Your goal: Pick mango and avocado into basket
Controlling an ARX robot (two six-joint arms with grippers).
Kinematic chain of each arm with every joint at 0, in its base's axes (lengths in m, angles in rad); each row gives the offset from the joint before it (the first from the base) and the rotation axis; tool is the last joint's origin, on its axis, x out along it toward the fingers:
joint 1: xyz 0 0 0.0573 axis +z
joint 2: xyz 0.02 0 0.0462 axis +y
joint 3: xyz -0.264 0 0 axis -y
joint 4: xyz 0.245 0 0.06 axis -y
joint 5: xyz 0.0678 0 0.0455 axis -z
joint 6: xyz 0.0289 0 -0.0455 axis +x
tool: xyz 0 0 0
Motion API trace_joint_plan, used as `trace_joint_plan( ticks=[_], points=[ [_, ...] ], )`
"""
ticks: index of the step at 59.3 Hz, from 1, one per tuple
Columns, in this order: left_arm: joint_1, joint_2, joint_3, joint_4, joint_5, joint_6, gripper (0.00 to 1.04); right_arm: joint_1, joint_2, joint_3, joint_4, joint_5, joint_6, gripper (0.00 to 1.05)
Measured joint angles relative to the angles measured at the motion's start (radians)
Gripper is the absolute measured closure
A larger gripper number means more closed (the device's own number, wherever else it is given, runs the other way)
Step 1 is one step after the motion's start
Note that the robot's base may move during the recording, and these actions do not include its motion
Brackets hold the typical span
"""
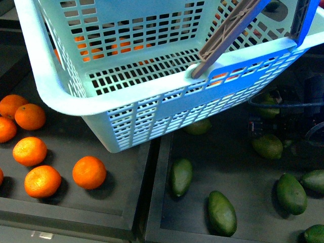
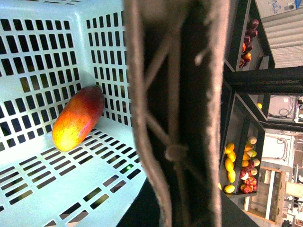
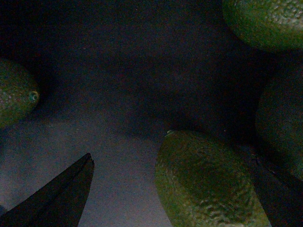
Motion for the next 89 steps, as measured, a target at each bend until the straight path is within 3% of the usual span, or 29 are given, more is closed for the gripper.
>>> trace_joint_plan(
  ticks=[52,65,89],
  points=[
    [-0.002,0.0,0.0,0.0,0.019,-0.001,0.99,-0.029,0.153,0.146,-0.037,0.021,0.034,0.08],
    [-0.002,0.0,0.0,0.0,0.022,-0.002,0.99,-0.029,0.154,0.147,-0.036,0.029,0.042,0.32],
    [-0.002,0.0,0.0,0.0,0.021,-0.002,0.99,-0.074,0.062,-0.014,0.043,-0.008,0.047,0.39]
  ],
)
